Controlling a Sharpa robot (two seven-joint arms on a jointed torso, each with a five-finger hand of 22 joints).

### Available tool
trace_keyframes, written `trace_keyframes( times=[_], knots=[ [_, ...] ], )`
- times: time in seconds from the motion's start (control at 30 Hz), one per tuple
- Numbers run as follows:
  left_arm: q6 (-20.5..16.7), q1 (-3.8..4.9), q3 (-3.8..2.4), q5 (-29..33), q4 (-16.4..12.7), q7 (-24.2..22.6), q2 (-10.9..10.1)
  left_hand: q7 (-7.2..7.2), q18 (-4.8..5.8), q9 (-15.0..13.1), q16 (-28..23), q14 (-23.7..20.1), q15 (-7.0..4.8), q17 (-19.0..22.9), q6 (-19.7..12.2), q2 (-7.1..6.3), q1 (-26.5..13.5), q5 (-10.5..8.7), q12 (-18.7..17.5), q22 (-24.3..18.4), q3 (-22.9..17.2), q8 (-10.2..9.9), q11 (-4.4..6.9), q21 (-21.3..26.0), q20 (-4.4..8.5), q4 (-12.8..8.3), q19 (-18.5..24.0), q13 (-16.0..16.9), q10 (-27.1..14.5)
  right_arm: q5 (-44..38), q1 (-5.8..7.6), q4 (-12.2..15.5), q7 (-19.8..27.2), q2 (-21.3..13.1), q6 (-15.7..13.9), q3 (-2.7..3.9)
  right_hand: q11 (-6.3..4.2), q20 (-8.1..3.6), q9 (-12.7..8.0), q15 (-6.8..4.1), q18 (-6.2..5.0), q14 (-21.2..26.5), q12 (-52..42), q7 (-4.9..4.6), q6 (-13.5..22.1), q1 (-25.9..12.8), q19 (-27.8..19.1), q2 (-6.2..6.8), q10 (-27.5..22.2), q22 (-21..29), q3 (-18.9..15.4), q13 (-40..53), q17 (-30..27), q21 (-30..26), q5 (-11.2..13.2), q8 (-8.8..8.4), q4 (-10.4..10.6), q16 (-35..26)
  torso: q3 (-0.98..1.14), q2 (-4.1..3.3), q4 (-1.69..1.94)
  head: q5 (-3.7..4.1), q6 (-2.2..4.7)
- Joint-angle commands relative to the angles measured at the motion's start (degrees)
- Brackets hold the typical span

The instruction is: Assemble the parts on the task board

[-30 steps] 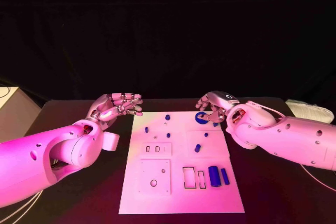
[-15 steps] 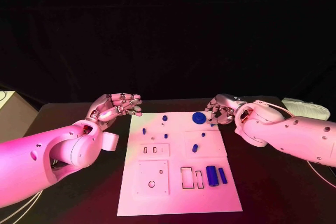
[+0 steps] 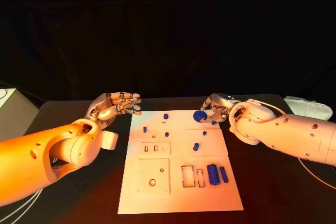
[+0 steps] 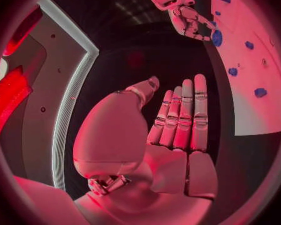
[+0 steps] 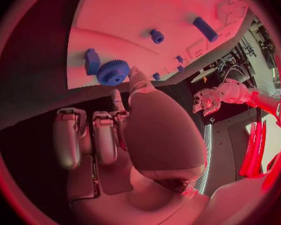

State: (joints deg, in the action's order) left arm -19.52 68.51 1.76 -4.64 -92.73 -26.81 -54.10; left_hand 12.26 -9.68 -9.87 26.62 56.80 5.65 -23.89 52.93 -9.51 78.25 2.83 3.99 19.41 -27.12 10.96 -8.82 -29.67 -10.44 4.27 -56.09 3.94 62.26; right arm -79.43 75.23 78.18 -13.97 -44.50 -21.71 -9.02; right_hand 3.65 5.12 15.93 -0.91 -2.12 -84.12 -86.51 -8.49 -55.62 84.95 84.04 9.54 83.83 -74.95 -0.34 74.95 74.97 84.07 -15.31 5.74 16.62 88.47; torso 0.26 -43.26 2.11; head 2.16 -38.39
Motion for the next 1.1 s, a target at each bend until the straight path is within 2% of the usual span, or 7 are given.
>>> trace_keyframes(
  times=[0.03, 0.4, 0.73, 0.87, 1.1],
  knots=[
    [1.2, 0.07, -0.05, 0.1, 0.0, -0.2, 0.2, -0.02, -0.08, 0.1, 0.3, -0.3, 0.14, -0.1, 0.2, 0.23, -0.2, 0.01, -0.2, 0.1, -0.4, -0.3, -0.19, -0.2, -0.07, 0.0, 0.3, -0.1, 0.1, -0.4, -0.04, -0.1, -1.1, 0.1, -1.3, 0.01, 0.17, 0.39, 0.1, 0.53, 0.64, -5.2, -1.1, -0.06, -0.5, -0.2, 3.0, -0.63, 3.5, -9.5, 0.5, 11.5, 11.7, 0.8, -0.3, 0.45, 0.0, 0.5, 0.05, -0.11, 0.01, -0.02, -0.13],
    [1.4, 0.05, -0.05, 0.1, 0.4, 0.0, 0.6, -0.02, -0.09, 0.1, 0.4, -0.4, 0.14, -0.1, 0.3, 0.27, -0.2, 0.01, -0.1, 0.3, -0.4, -0.3, -0.18, -0.5, -0.08, -0.1, 0.5, -0.1, 0.1, 0.9, -0.02, -1.6, -1.9, 1.3, -0.1, 0.02, 0.47, 0.6, 0.0, 0.79, 1.19, -5.5, -2.4, -0.4, -0.5, -0.5, 4.1, -0.91, 4.9, -11.7, 1.3, 13.5, 13.1, 2.8, -1.2, 0.53, 0.0, 0.9, 0.06, -0.13, 0.08, 0.21, -0.44],
    [1.4, 0.05, -0.05, 0.1, 0.4, 0.2, 0.6, -0.02, -0.11, 0.1, 0.5, -0.5, 0.13, -0.2, 0.3, 0.41, -0.1, 0.02, -0.2, 0.5, -0.6, -0.3, -0.17, -0.7, -0.09, -0.2, 0.7, -0.1, 0.1, 1.1, -0.16, -4.4, -2.0, 3.2, 1.1, 0.02, 0.74, 0.82, -0.2, 1.04, 1.24, -5.5, -2.3, -0.68, 0.1, -1.1, 4.2, -0.78, 4.7, -11.9, 1.4, 13.3, 13.2, 3.0, -1.2, 0.23, 0.1, 1.0, 0.12, -0.12, 0.15, -0.04, -0.22],
    [1.4, 0.05, -0.05, 0.1, 0.3, 0.2, 0.5, -0.02, -0.12, 0.1, 0.5, -0.5, 0.12, -0.2, 0.3, 0.45, -0.1, 0.01, -0.2, 0.5, -0.7, -0.3, -0.17, -0.8, -0.09, -0.2, 0.8, -0.1, 0.1, 1.1, -0.21, -5.1, -1.9, 3.5, 1.2, 0.02, 0.76, 0.83, -0.2, 1.06, 1.25, -5.5, -2.3, -0.69, 0.1, -1.1, 4.2, -0.79, 4.7, -11.9, 1.4, 13.2, 13.3, 3.0, -1.2, 0.21, 0.1, 1.0, 0.04, -0.2, 0.12, -0.1, -0.41],
    [1.4, 0.04, -0.05, 0.0, 0.2, 0.3, 0.4, -0.01, -0.13, 0.1, 0.5, -0.6, 0.12, -0.2, 0.3, 0.48, 0.0, 0.01, -0.2, 0.7, -0.8, -0.3, -0.18, -1.0, -0.09, -0.2, 0.9, -0.1, 0.1, 1.3, -0.34, -4.9, -1.8, 3.5, 2.5, 0.02, 0.87, 0.96, -0.3, 1.17, 1.26, -5.5, -2.2, -0.78, 0.2, -1.7, 4.2, -0.66, 4.6, -12.0, 1.4, 13.2, 13.3, 3.1, -1.1, 0.15, 0.1, 1.0, 0.1, -0.21, 0.01, -0.27, -0.78]
  ],
)
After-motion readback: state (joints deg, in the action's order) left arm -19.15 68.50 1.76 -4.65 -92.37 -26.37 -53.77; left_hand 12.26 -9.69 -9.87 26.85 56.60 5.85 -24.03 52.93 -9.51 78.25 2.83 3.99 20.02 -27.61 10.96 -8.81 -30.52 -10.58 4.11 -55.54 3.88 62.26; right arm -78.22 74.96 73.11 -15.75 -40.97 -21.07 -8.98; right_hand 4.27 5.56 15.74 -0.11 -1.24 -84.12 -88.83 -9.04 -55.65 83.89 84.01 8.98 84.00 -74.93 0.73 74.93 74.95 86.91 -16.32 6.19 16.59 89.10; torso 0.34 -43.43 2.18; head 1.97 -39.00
